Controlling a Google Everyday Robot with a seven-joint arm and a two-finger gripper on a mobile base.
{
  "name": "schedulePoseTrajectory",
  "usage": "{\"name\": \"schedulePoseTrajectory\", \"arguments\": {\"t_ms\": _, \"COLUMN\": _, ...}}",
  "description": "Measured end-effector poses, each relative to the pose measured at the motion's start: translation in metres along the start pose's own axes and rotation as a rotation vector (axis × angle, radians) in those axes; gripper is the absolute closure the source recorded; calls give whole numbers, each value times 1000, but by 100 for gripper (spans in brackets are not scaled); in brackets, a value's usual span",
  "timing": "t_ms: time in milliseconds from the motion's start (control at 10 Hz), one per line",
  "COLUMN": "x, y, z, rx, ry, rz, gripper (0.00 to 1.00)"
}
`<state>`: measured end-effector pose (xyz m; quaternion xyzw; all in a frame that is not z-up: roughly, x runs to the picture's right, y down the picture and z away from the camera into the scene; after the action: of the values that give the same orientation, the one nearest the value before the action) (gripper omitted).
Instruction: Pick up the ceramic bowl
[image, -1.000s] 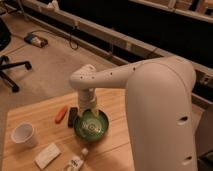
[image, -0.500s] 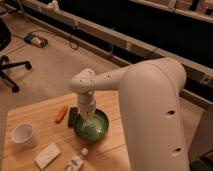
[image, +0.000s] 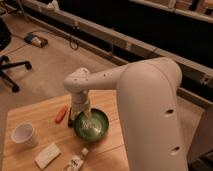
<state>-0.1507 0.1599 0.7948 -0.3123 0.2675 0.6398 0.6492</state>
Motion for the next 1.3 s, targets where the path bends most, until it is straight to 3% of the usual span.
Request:
{"name": "schedulePoseTrajectory", "arguments": {"t_ms": 200, "x": 7, "y": 28, "z": 10, "rx": 0, "ry": 35, "rz": -37, "gripper": 20}}
{"name": "schedulePoseTrajectory", "arguments": {"t_ms": 500, "x": 9, "y": 31, "z": 38, "rx": 15, "ry": 96, "rz": -33, "gripper": 23}}
{"name": "schedulePoseTrajectory", "arguments": {"t_ms": 800, "x": -8, "y": 20, "z": 41, "rx": 6, "ry": 74, "rz": -10, "gripper": 51}}
{"name": "schedulePoseTrajectory", "arguments": {"t_ms": 1100, "x": -5, "y": 30, "z": 46, "rx": 8, "ry": 88, "rz": -4, "gripper": 79}}
{"name": "schedulePoseTrajectory", "arguments": {"t_ms": 1300, "x": -7, "y": 27, "z": 31, "rx": -5, "ry": 66, "rz": 7, "gripper": 84}}
